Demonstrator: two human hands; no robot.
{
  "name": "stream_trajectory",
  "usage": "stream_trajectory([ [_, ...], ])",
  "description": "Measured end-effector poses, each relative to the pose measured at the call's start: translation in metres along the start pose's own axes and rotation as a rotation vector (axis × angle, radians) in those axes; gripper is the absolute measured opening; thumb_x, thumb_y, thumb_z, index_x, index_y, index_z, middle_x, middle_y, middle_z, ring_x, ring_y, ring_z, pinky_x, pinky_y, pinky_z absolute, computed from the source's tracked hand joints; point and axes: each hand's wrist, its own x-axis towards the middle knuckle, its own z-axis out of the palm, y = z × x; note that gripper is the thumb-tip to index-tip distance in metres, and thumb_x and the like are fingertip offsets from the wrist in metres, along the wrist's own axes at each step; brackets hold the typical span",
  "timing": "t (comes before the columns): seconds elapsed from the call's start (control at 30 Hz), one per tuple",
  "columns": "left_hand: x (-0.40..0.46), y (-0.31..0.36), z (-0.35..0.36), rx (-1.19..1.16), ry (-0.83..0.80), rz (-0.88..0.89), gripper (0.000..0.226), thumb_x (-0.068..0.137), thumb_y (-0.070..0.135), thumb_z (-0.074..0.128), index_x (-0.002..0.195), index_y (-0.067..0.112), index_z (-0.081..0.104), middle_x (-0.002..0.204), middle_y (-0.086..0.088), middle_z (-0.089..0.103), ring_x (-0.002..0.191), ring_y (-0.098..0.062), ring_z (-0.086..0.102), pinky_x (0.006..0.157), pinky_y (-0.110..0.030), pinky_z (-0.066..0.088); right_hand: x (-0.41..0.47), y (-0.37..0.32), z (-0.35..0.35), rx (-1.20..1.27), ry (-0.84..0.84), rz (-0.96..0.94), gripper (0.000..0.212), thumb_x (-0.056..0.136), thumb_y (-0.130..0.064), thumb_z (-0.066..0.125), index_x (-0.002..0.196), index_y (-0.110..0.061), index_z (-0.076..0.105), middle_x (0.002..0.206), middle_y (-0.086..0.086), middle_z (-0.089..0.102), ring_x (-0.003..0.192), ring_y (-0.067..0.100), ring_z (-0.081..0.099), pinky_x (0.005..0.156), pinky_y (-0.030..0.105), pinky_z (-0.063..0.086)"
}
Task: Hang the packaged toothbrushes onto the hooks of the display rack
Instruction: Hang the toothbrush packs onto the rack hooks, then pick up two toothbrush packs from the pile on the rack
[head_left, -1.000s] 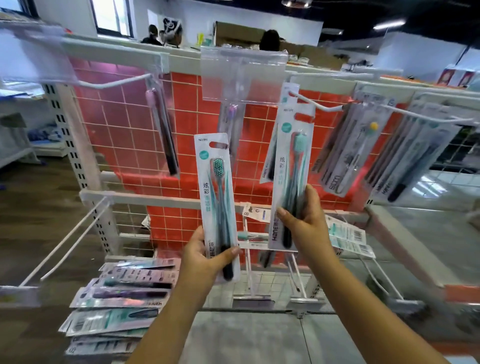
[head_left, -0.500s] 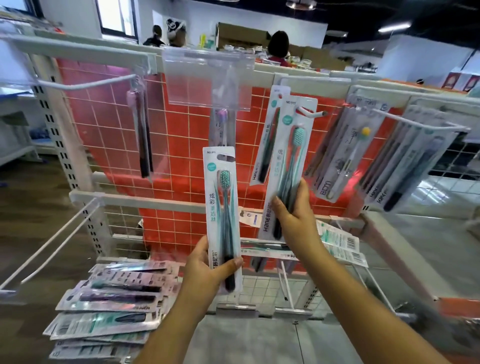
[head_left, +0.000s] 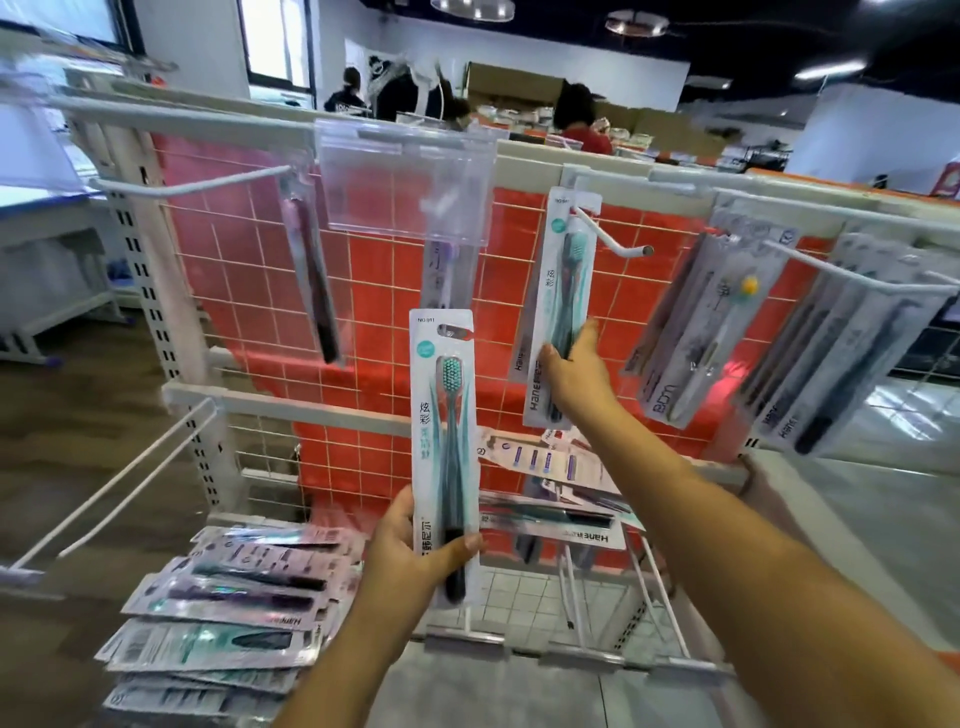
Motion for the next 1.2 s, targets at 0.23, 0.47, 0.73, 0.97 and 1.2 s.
stream_trajectory([
  [0.23, -0.001, -0.003, 0.009, -0.032, 0.038, 0.009, 0.052, 0.054, 0.018, 0.074, 0.104, 0.023, 0.058, 0.09, 0.001, 0.073, 0.088, -0.016, 0.069, 0.081, -0.036, 0.056, 0.0, 0.023, -0.008, -0.065, -0.011, 0.023, 0.068, 0.096, -0.032, 0.046, 0.149, -0.01, 0.009, 0.137, 0.016, 0.048, 0.117, 0.033, 0.053, 0.096, 0.043, 0.046],
  [0.47, 0.008, 0.008, 0.019, -0.083, -0.014, 0.079, 0.039, 0.074, 0.001, 0.064, 0.107, 0.021, 0.056, 0.092, -0.001, 0.072, 0.091, -0.019, 0.069, 0.081, -0.038, 0.057, -0.044, 0.049, -0.022, -0.623, -0.124, -0.074, 0.04, 0.091, -0.026, 0.049, 0.128, -0.01, 0.05, 0.122, 0.014, 0.054, 0.109, 0.033, 0.052, 0.09, 0.04, 0.046],
  [0.73, 0.027, 0.03, 0.045, -0.184, -0.115, 0.204, 0.042, 0.072, -0.003, 0.066, 0.109, 0.014, 0.055, 0.094, -0.006, 0.071, 0.094, -0.025, 0.067, 0.075, -0.03, 0.057, -0.095, 0.079, -0.021, -0.527, -0.265, -0.076, 0.039, 0.096, -0.029, 0.046, 0.133, -0.019, 0.048, 0.132, 0.002, 0.05, 0.12, 0.021, 0.047, 0.096, 0.031, 0.039],
  [0.97, 0.039, 0.037, 0.07, -0.189, -0.241, 0.304, 0.041, 0.073, 0.002, 0.058, 0.11, 0.018, 0.053, 0.095, 0.001, 0.072, 0.095, -0.018, 0.067, 0.077, -0.026, 0.054, -0.103, 0.105, -0.03, -0.367, -0.167, -0.15, 0.034, 0.092, -0.023, 0.053, 0.125, -0.017, 0.058, 0.122, 0.001, 0.059, 0.112, 0.015, 0.052, 0.093, 0.024, 0.04],
  [1.2, 0.037, 0.033, 0.075, -0.075, -0.331, 0.251, 0.042, 0.073, 0.005, 0.059, 0.112, 0.022, 0.052, 0.096, 0.003, 0.071, 0.094, -0.017, 0.067, 0.078, -0.028, 0.055, -0.102, 0.116, -0.035, -0.334, -0.154, -0.104, 0.031, 0.092, -0.02, 0.053, 0.122, -0.016, 0.06, 0.121, 0.001, 0.059, 0.113, 0.015, 0.052, 0.093, 0.024, 0.039],
])
